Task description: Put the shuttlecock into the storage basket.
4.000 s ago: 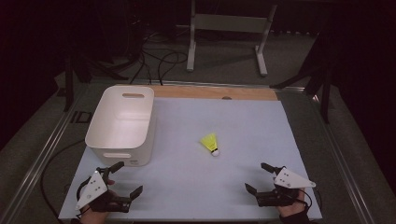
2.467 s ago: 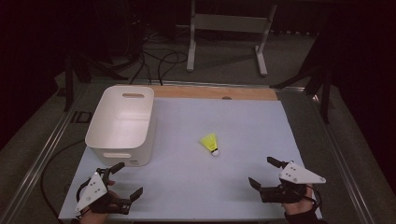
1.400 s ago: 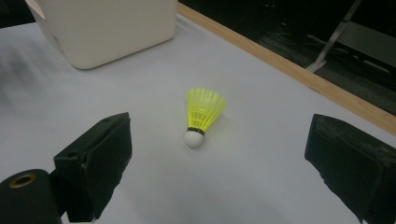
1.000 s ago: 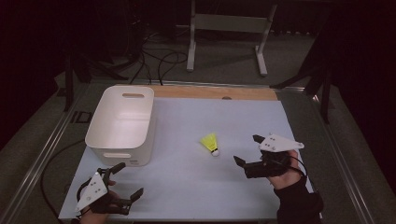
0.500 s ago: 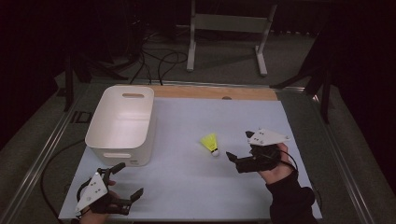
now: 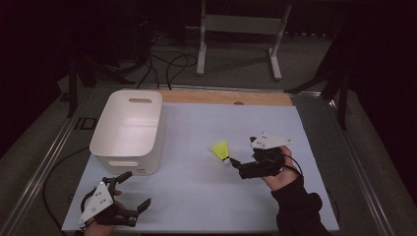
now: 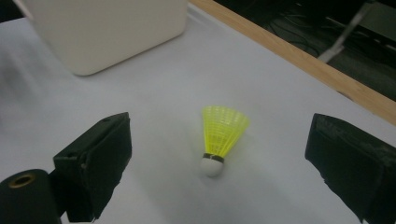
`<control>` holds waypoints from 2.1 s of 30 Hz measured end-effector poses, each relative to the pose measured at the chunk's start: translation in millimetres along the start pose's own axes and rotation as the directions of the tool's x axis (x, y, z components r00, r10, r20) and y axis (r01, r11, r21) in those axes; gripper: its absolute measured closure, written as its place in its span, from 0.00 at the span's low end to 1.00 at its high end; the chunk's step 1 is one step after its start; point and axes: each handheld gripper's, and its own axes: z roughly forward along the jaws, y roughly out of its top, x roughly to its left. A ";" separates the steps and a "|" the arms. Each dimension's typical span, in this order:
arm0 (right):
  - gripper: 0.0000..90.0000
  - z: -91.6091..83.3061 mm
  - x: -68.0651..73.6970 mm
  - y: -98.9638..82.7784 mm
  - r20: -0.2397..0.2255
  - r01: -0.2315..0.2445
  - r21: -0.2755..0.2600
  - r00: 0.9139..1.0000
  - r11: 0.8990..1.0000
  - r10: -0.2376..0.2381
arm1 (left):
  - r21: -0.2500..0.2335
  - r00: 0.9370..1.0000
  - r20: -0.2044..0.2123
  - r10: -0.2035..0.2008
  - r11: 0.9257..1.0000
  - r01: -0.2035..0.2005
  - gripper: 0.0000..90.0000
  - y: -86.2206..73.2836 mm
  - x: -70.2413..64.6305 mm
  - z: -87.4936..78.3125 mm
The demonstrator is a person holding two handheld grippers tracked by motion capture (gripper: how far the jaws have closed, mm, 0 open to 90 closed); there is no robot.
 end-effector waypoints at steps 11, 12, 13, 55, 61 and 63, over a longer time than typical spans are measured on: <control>0.08 24.0 4.0 4.8 -0.003 -0.038 0.091 0.999 0.995 0.039 | -0.003 1.000 0.003 -0.002 1.000 0.002 0.00 0.0 0.0 0.0; 0.08 25.8 4.1 4.9 -0.003 -0.040 0.096 0.999 0.995 0.040 | -0.003 1.000 0.004 -0.002 1.000 0.002 0.00 0.0 0.0 -0.1; 0.08 27.3 4.8 5.1 -0.004 -0.040 0.105 0.999 0.994 0.041 | -0.004 1.000 0.004 -0.003 1.000 0.003 0.00 0.0 0.0 -0.1; 0.13 103.6 -2.3 -19.8 0.031 -0.176 0.412 0.983 0.894 0.179 | -0.012 1.000 0.024 -0.014 1.000 0.014 0.00 -0.7 1.4 -0.3; 0.16 108.6 -1.9 -19.3 0.058 -0.180 0.443 0.983 0.878 0.173 | -0.013 1.000 0.024 -0.015 1.000 0.015 0.00 -0.9 1.5 -0.1; 0.18 112.0 -2.3 -19.0 0.063 -0.186 0.463 0.982 0.867 0.177 | -0.013 1.000 0.026 -0.014 1.000 0.014 0.00 -0.8 1.4 0.0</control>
